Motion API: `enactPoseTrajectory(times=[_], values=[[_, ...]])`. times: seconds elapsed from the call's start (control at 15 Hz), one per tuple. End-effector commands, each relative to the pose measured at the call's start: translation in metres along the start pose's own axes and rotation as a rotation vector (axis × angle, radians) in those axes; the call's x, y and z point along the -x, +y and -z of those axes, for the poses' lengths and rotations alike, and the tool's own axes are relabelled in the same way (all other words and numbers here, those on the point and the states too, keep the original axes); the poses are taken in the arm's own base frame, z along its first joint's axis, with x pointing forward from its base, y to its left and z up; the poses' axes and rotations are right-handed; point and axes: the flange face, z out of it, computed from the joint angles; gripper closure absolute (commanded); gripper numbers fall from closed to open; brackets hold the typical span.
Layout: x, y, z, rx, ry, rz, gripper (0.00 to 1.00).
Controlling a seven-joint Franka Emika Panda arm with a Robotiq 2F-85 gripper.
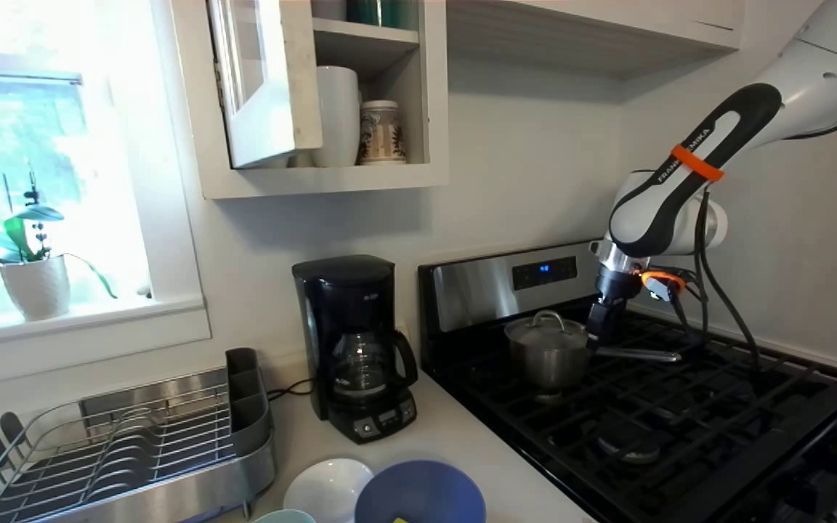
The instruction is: Pick up the silver pot and put it on the top left cooker on the hob of the stove
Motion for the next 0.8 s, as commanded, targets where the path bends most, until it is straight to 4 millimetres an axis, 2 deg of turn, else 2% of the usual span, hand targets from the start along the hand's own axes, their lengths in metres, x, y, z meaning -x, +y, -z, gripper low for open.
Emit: enactPoseTrajectory(times=[0.0,0.13,0.4,0.73], values=[[0.013,0.002,0.026,-0.004,-0.067,0.002,0.0],[0.022,0.006,0.046,-0.026,-0.1,-0.006,0.0],[0.052,0.028,0.097,-0.046,-0.053,-0.082,0.0],[0.099,0.067,0.161,-0.042,0.084,-0.339,0.0]])
